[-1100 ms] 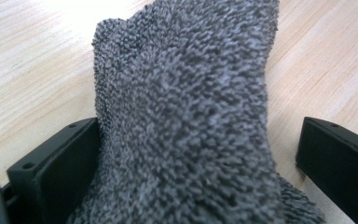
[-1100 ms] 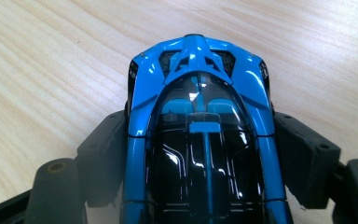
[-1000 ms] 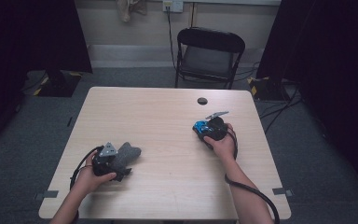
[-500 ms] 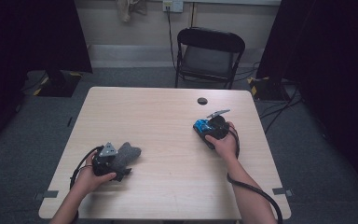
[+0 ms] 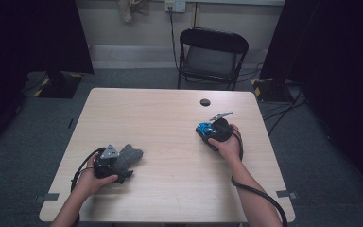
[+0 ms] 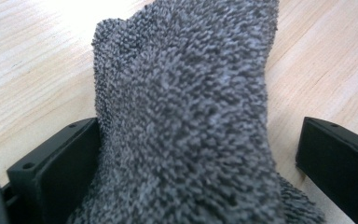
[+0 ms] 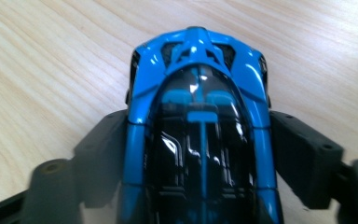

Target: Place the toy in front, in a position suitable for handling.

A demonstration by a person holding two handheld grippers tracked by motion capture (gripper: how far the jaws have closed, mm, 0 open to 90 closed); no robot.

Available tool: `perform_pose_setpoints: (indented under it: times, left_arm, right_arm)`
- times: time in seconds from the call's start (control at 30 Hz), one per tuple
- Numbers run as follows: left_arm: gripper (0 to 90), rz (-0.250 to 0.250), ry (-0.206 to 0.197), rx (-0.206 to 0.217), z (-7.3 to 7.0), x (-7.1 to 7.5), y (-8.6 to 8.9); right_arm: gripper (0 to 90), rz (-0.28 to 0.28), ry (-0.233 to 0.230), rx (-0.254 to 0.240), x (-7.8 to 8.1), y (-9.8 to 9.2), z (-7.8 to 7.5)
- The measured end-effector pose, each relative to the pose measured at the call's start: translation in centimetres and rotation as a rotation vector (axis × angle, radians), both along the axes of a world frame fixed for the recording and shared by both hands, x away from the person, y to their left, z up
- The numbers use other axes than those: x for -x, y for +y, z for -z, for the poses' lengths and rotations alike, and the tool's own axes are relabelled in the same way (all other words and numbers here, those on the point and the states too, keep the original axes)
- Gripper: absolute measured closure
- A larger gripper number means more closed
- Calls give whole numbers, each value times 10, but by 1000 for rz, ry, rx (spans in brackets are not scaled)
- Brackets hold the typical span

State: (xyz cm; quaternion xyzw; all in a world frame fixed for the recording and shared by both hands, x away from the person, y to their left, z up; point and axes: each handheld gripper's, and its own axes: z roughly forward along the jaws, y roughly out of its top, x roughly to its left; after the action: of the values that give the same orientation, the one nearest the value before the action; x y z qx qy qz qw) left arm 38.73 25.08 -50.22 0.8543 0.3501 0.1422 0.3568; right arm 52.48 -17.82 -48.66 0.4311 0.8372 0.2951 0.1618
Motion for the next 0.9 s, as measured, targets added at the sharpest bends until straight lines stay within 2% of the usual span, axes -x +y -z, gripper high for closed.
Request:
perform_pose_setpoints:
  times: [0.07,0.13,0.17,0.23,0.4,0.53,0.6,0.9]
  left_arm:
    - [0,0,0,0,0,0,0]
    - [0,0,0,0,0,0,0]
    - [0,-1,-1,0,0,0,0]
    - [0,-1,-1,1,0,0,0]
    - [0,-4,-1,1,0,0,0]
    - [0,-5,-1,2,0,0,-1]
    - [0,-5,-1,1,0,0,0]
    - [0,-5,-1,2,0,0,-1]
  right_arm:
    - [186,-2,2,-4,0,0,0]
    - [147,-12,-2,15,2,-2,-1]
    - [142,-13,-5,15,2,-3,-2]
    - [135,-13,24,10,4,-4,-1]
    - [136,-30,16,11,8,-3,3]
    - [197,14,-3,-24,9,-6,5]
    - [258,11,-11,-25,10,-6,4]
    - [262,38,7,-11,12,-4,1]
